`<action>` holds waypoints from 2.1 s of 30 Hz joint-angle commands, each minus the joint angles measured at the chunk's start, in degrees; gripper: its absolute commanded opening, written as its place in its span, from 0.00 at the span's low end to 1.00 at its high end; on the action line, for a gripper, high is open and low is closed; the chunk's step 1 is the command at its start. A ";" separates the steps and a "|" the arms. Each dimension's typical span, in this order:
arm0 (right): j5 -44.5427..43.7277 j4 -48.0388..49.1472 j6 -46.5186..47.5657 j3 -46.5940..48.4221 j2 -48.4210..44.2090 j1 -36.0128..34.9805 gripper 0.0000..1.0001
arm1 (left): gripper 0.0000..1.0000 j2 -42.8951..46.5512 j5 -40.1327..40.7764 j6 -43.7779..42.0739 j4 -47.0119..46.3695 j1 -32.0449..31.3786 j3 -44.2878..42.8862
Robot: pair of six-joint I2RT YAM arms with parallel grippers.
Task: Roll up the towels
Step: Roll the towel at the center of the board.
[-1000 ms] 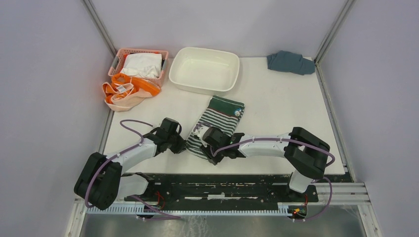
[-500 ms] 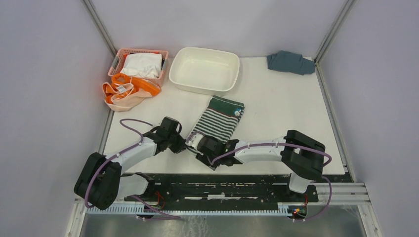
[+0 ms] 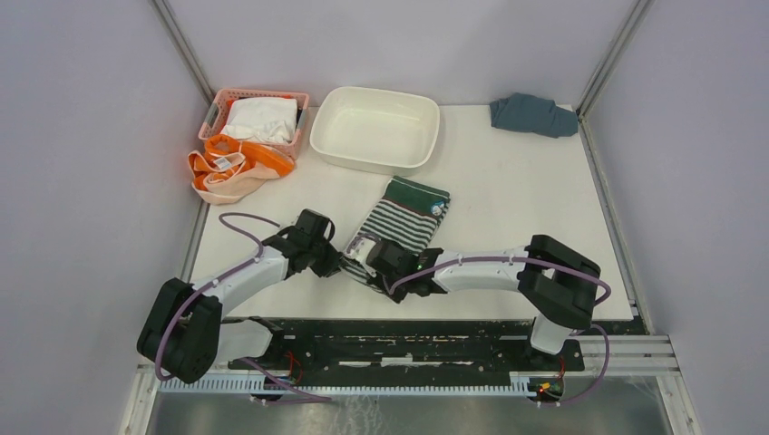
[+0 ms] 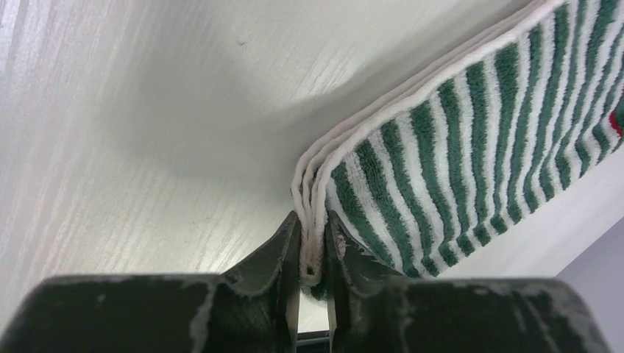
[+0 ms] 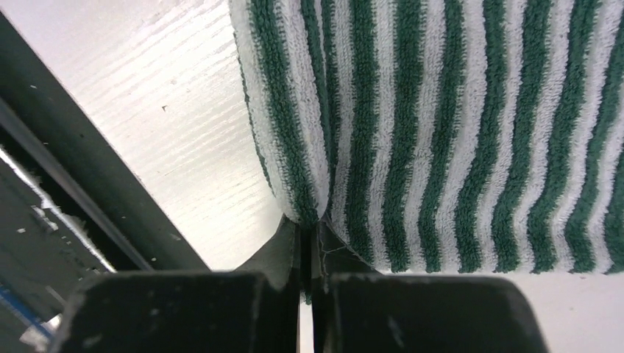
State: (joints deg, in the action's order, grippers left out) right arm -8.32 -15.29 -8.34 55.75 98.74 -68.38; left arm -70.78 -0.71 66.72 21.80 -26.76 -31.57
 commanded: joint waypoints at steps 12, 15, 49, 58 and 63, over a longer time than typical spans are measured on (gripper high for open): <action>48.29 8.44 -14.19 -0.23 4.60 18.48 0.01 | 0.66 8.28 3.22 -3.98 0.13 4.88 -2.97; 52.78 10.01 -17.04 0.17 7.59 20.62 0.01 | 0.71 12.07 0.19 -4.73 -0.38 8.32 -0.35; 62.99 13.02 -26.20 2.00 18.48 29.27 0.06 | 0.69 8.01 -18.83 -1.08 -19.85 11.01 11.33; 58.90 7.35 -22.47 3.75 14.38 29.25 0.19 | 0.69 2.02 -16.82 0.34 -21.79 10.23 10.68; 52.67 0.61 -17.48 5.62 9.65 28.30 0.30 | 0.68 -2.82 -16.50 0.74 -21.20 10.10 9.69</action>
State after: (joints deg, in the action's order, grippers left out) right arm 51.94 -8.29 -31.88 58.46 113.86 -39.33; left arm -70.08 -18.74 66.08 0.69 -16.27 -20.62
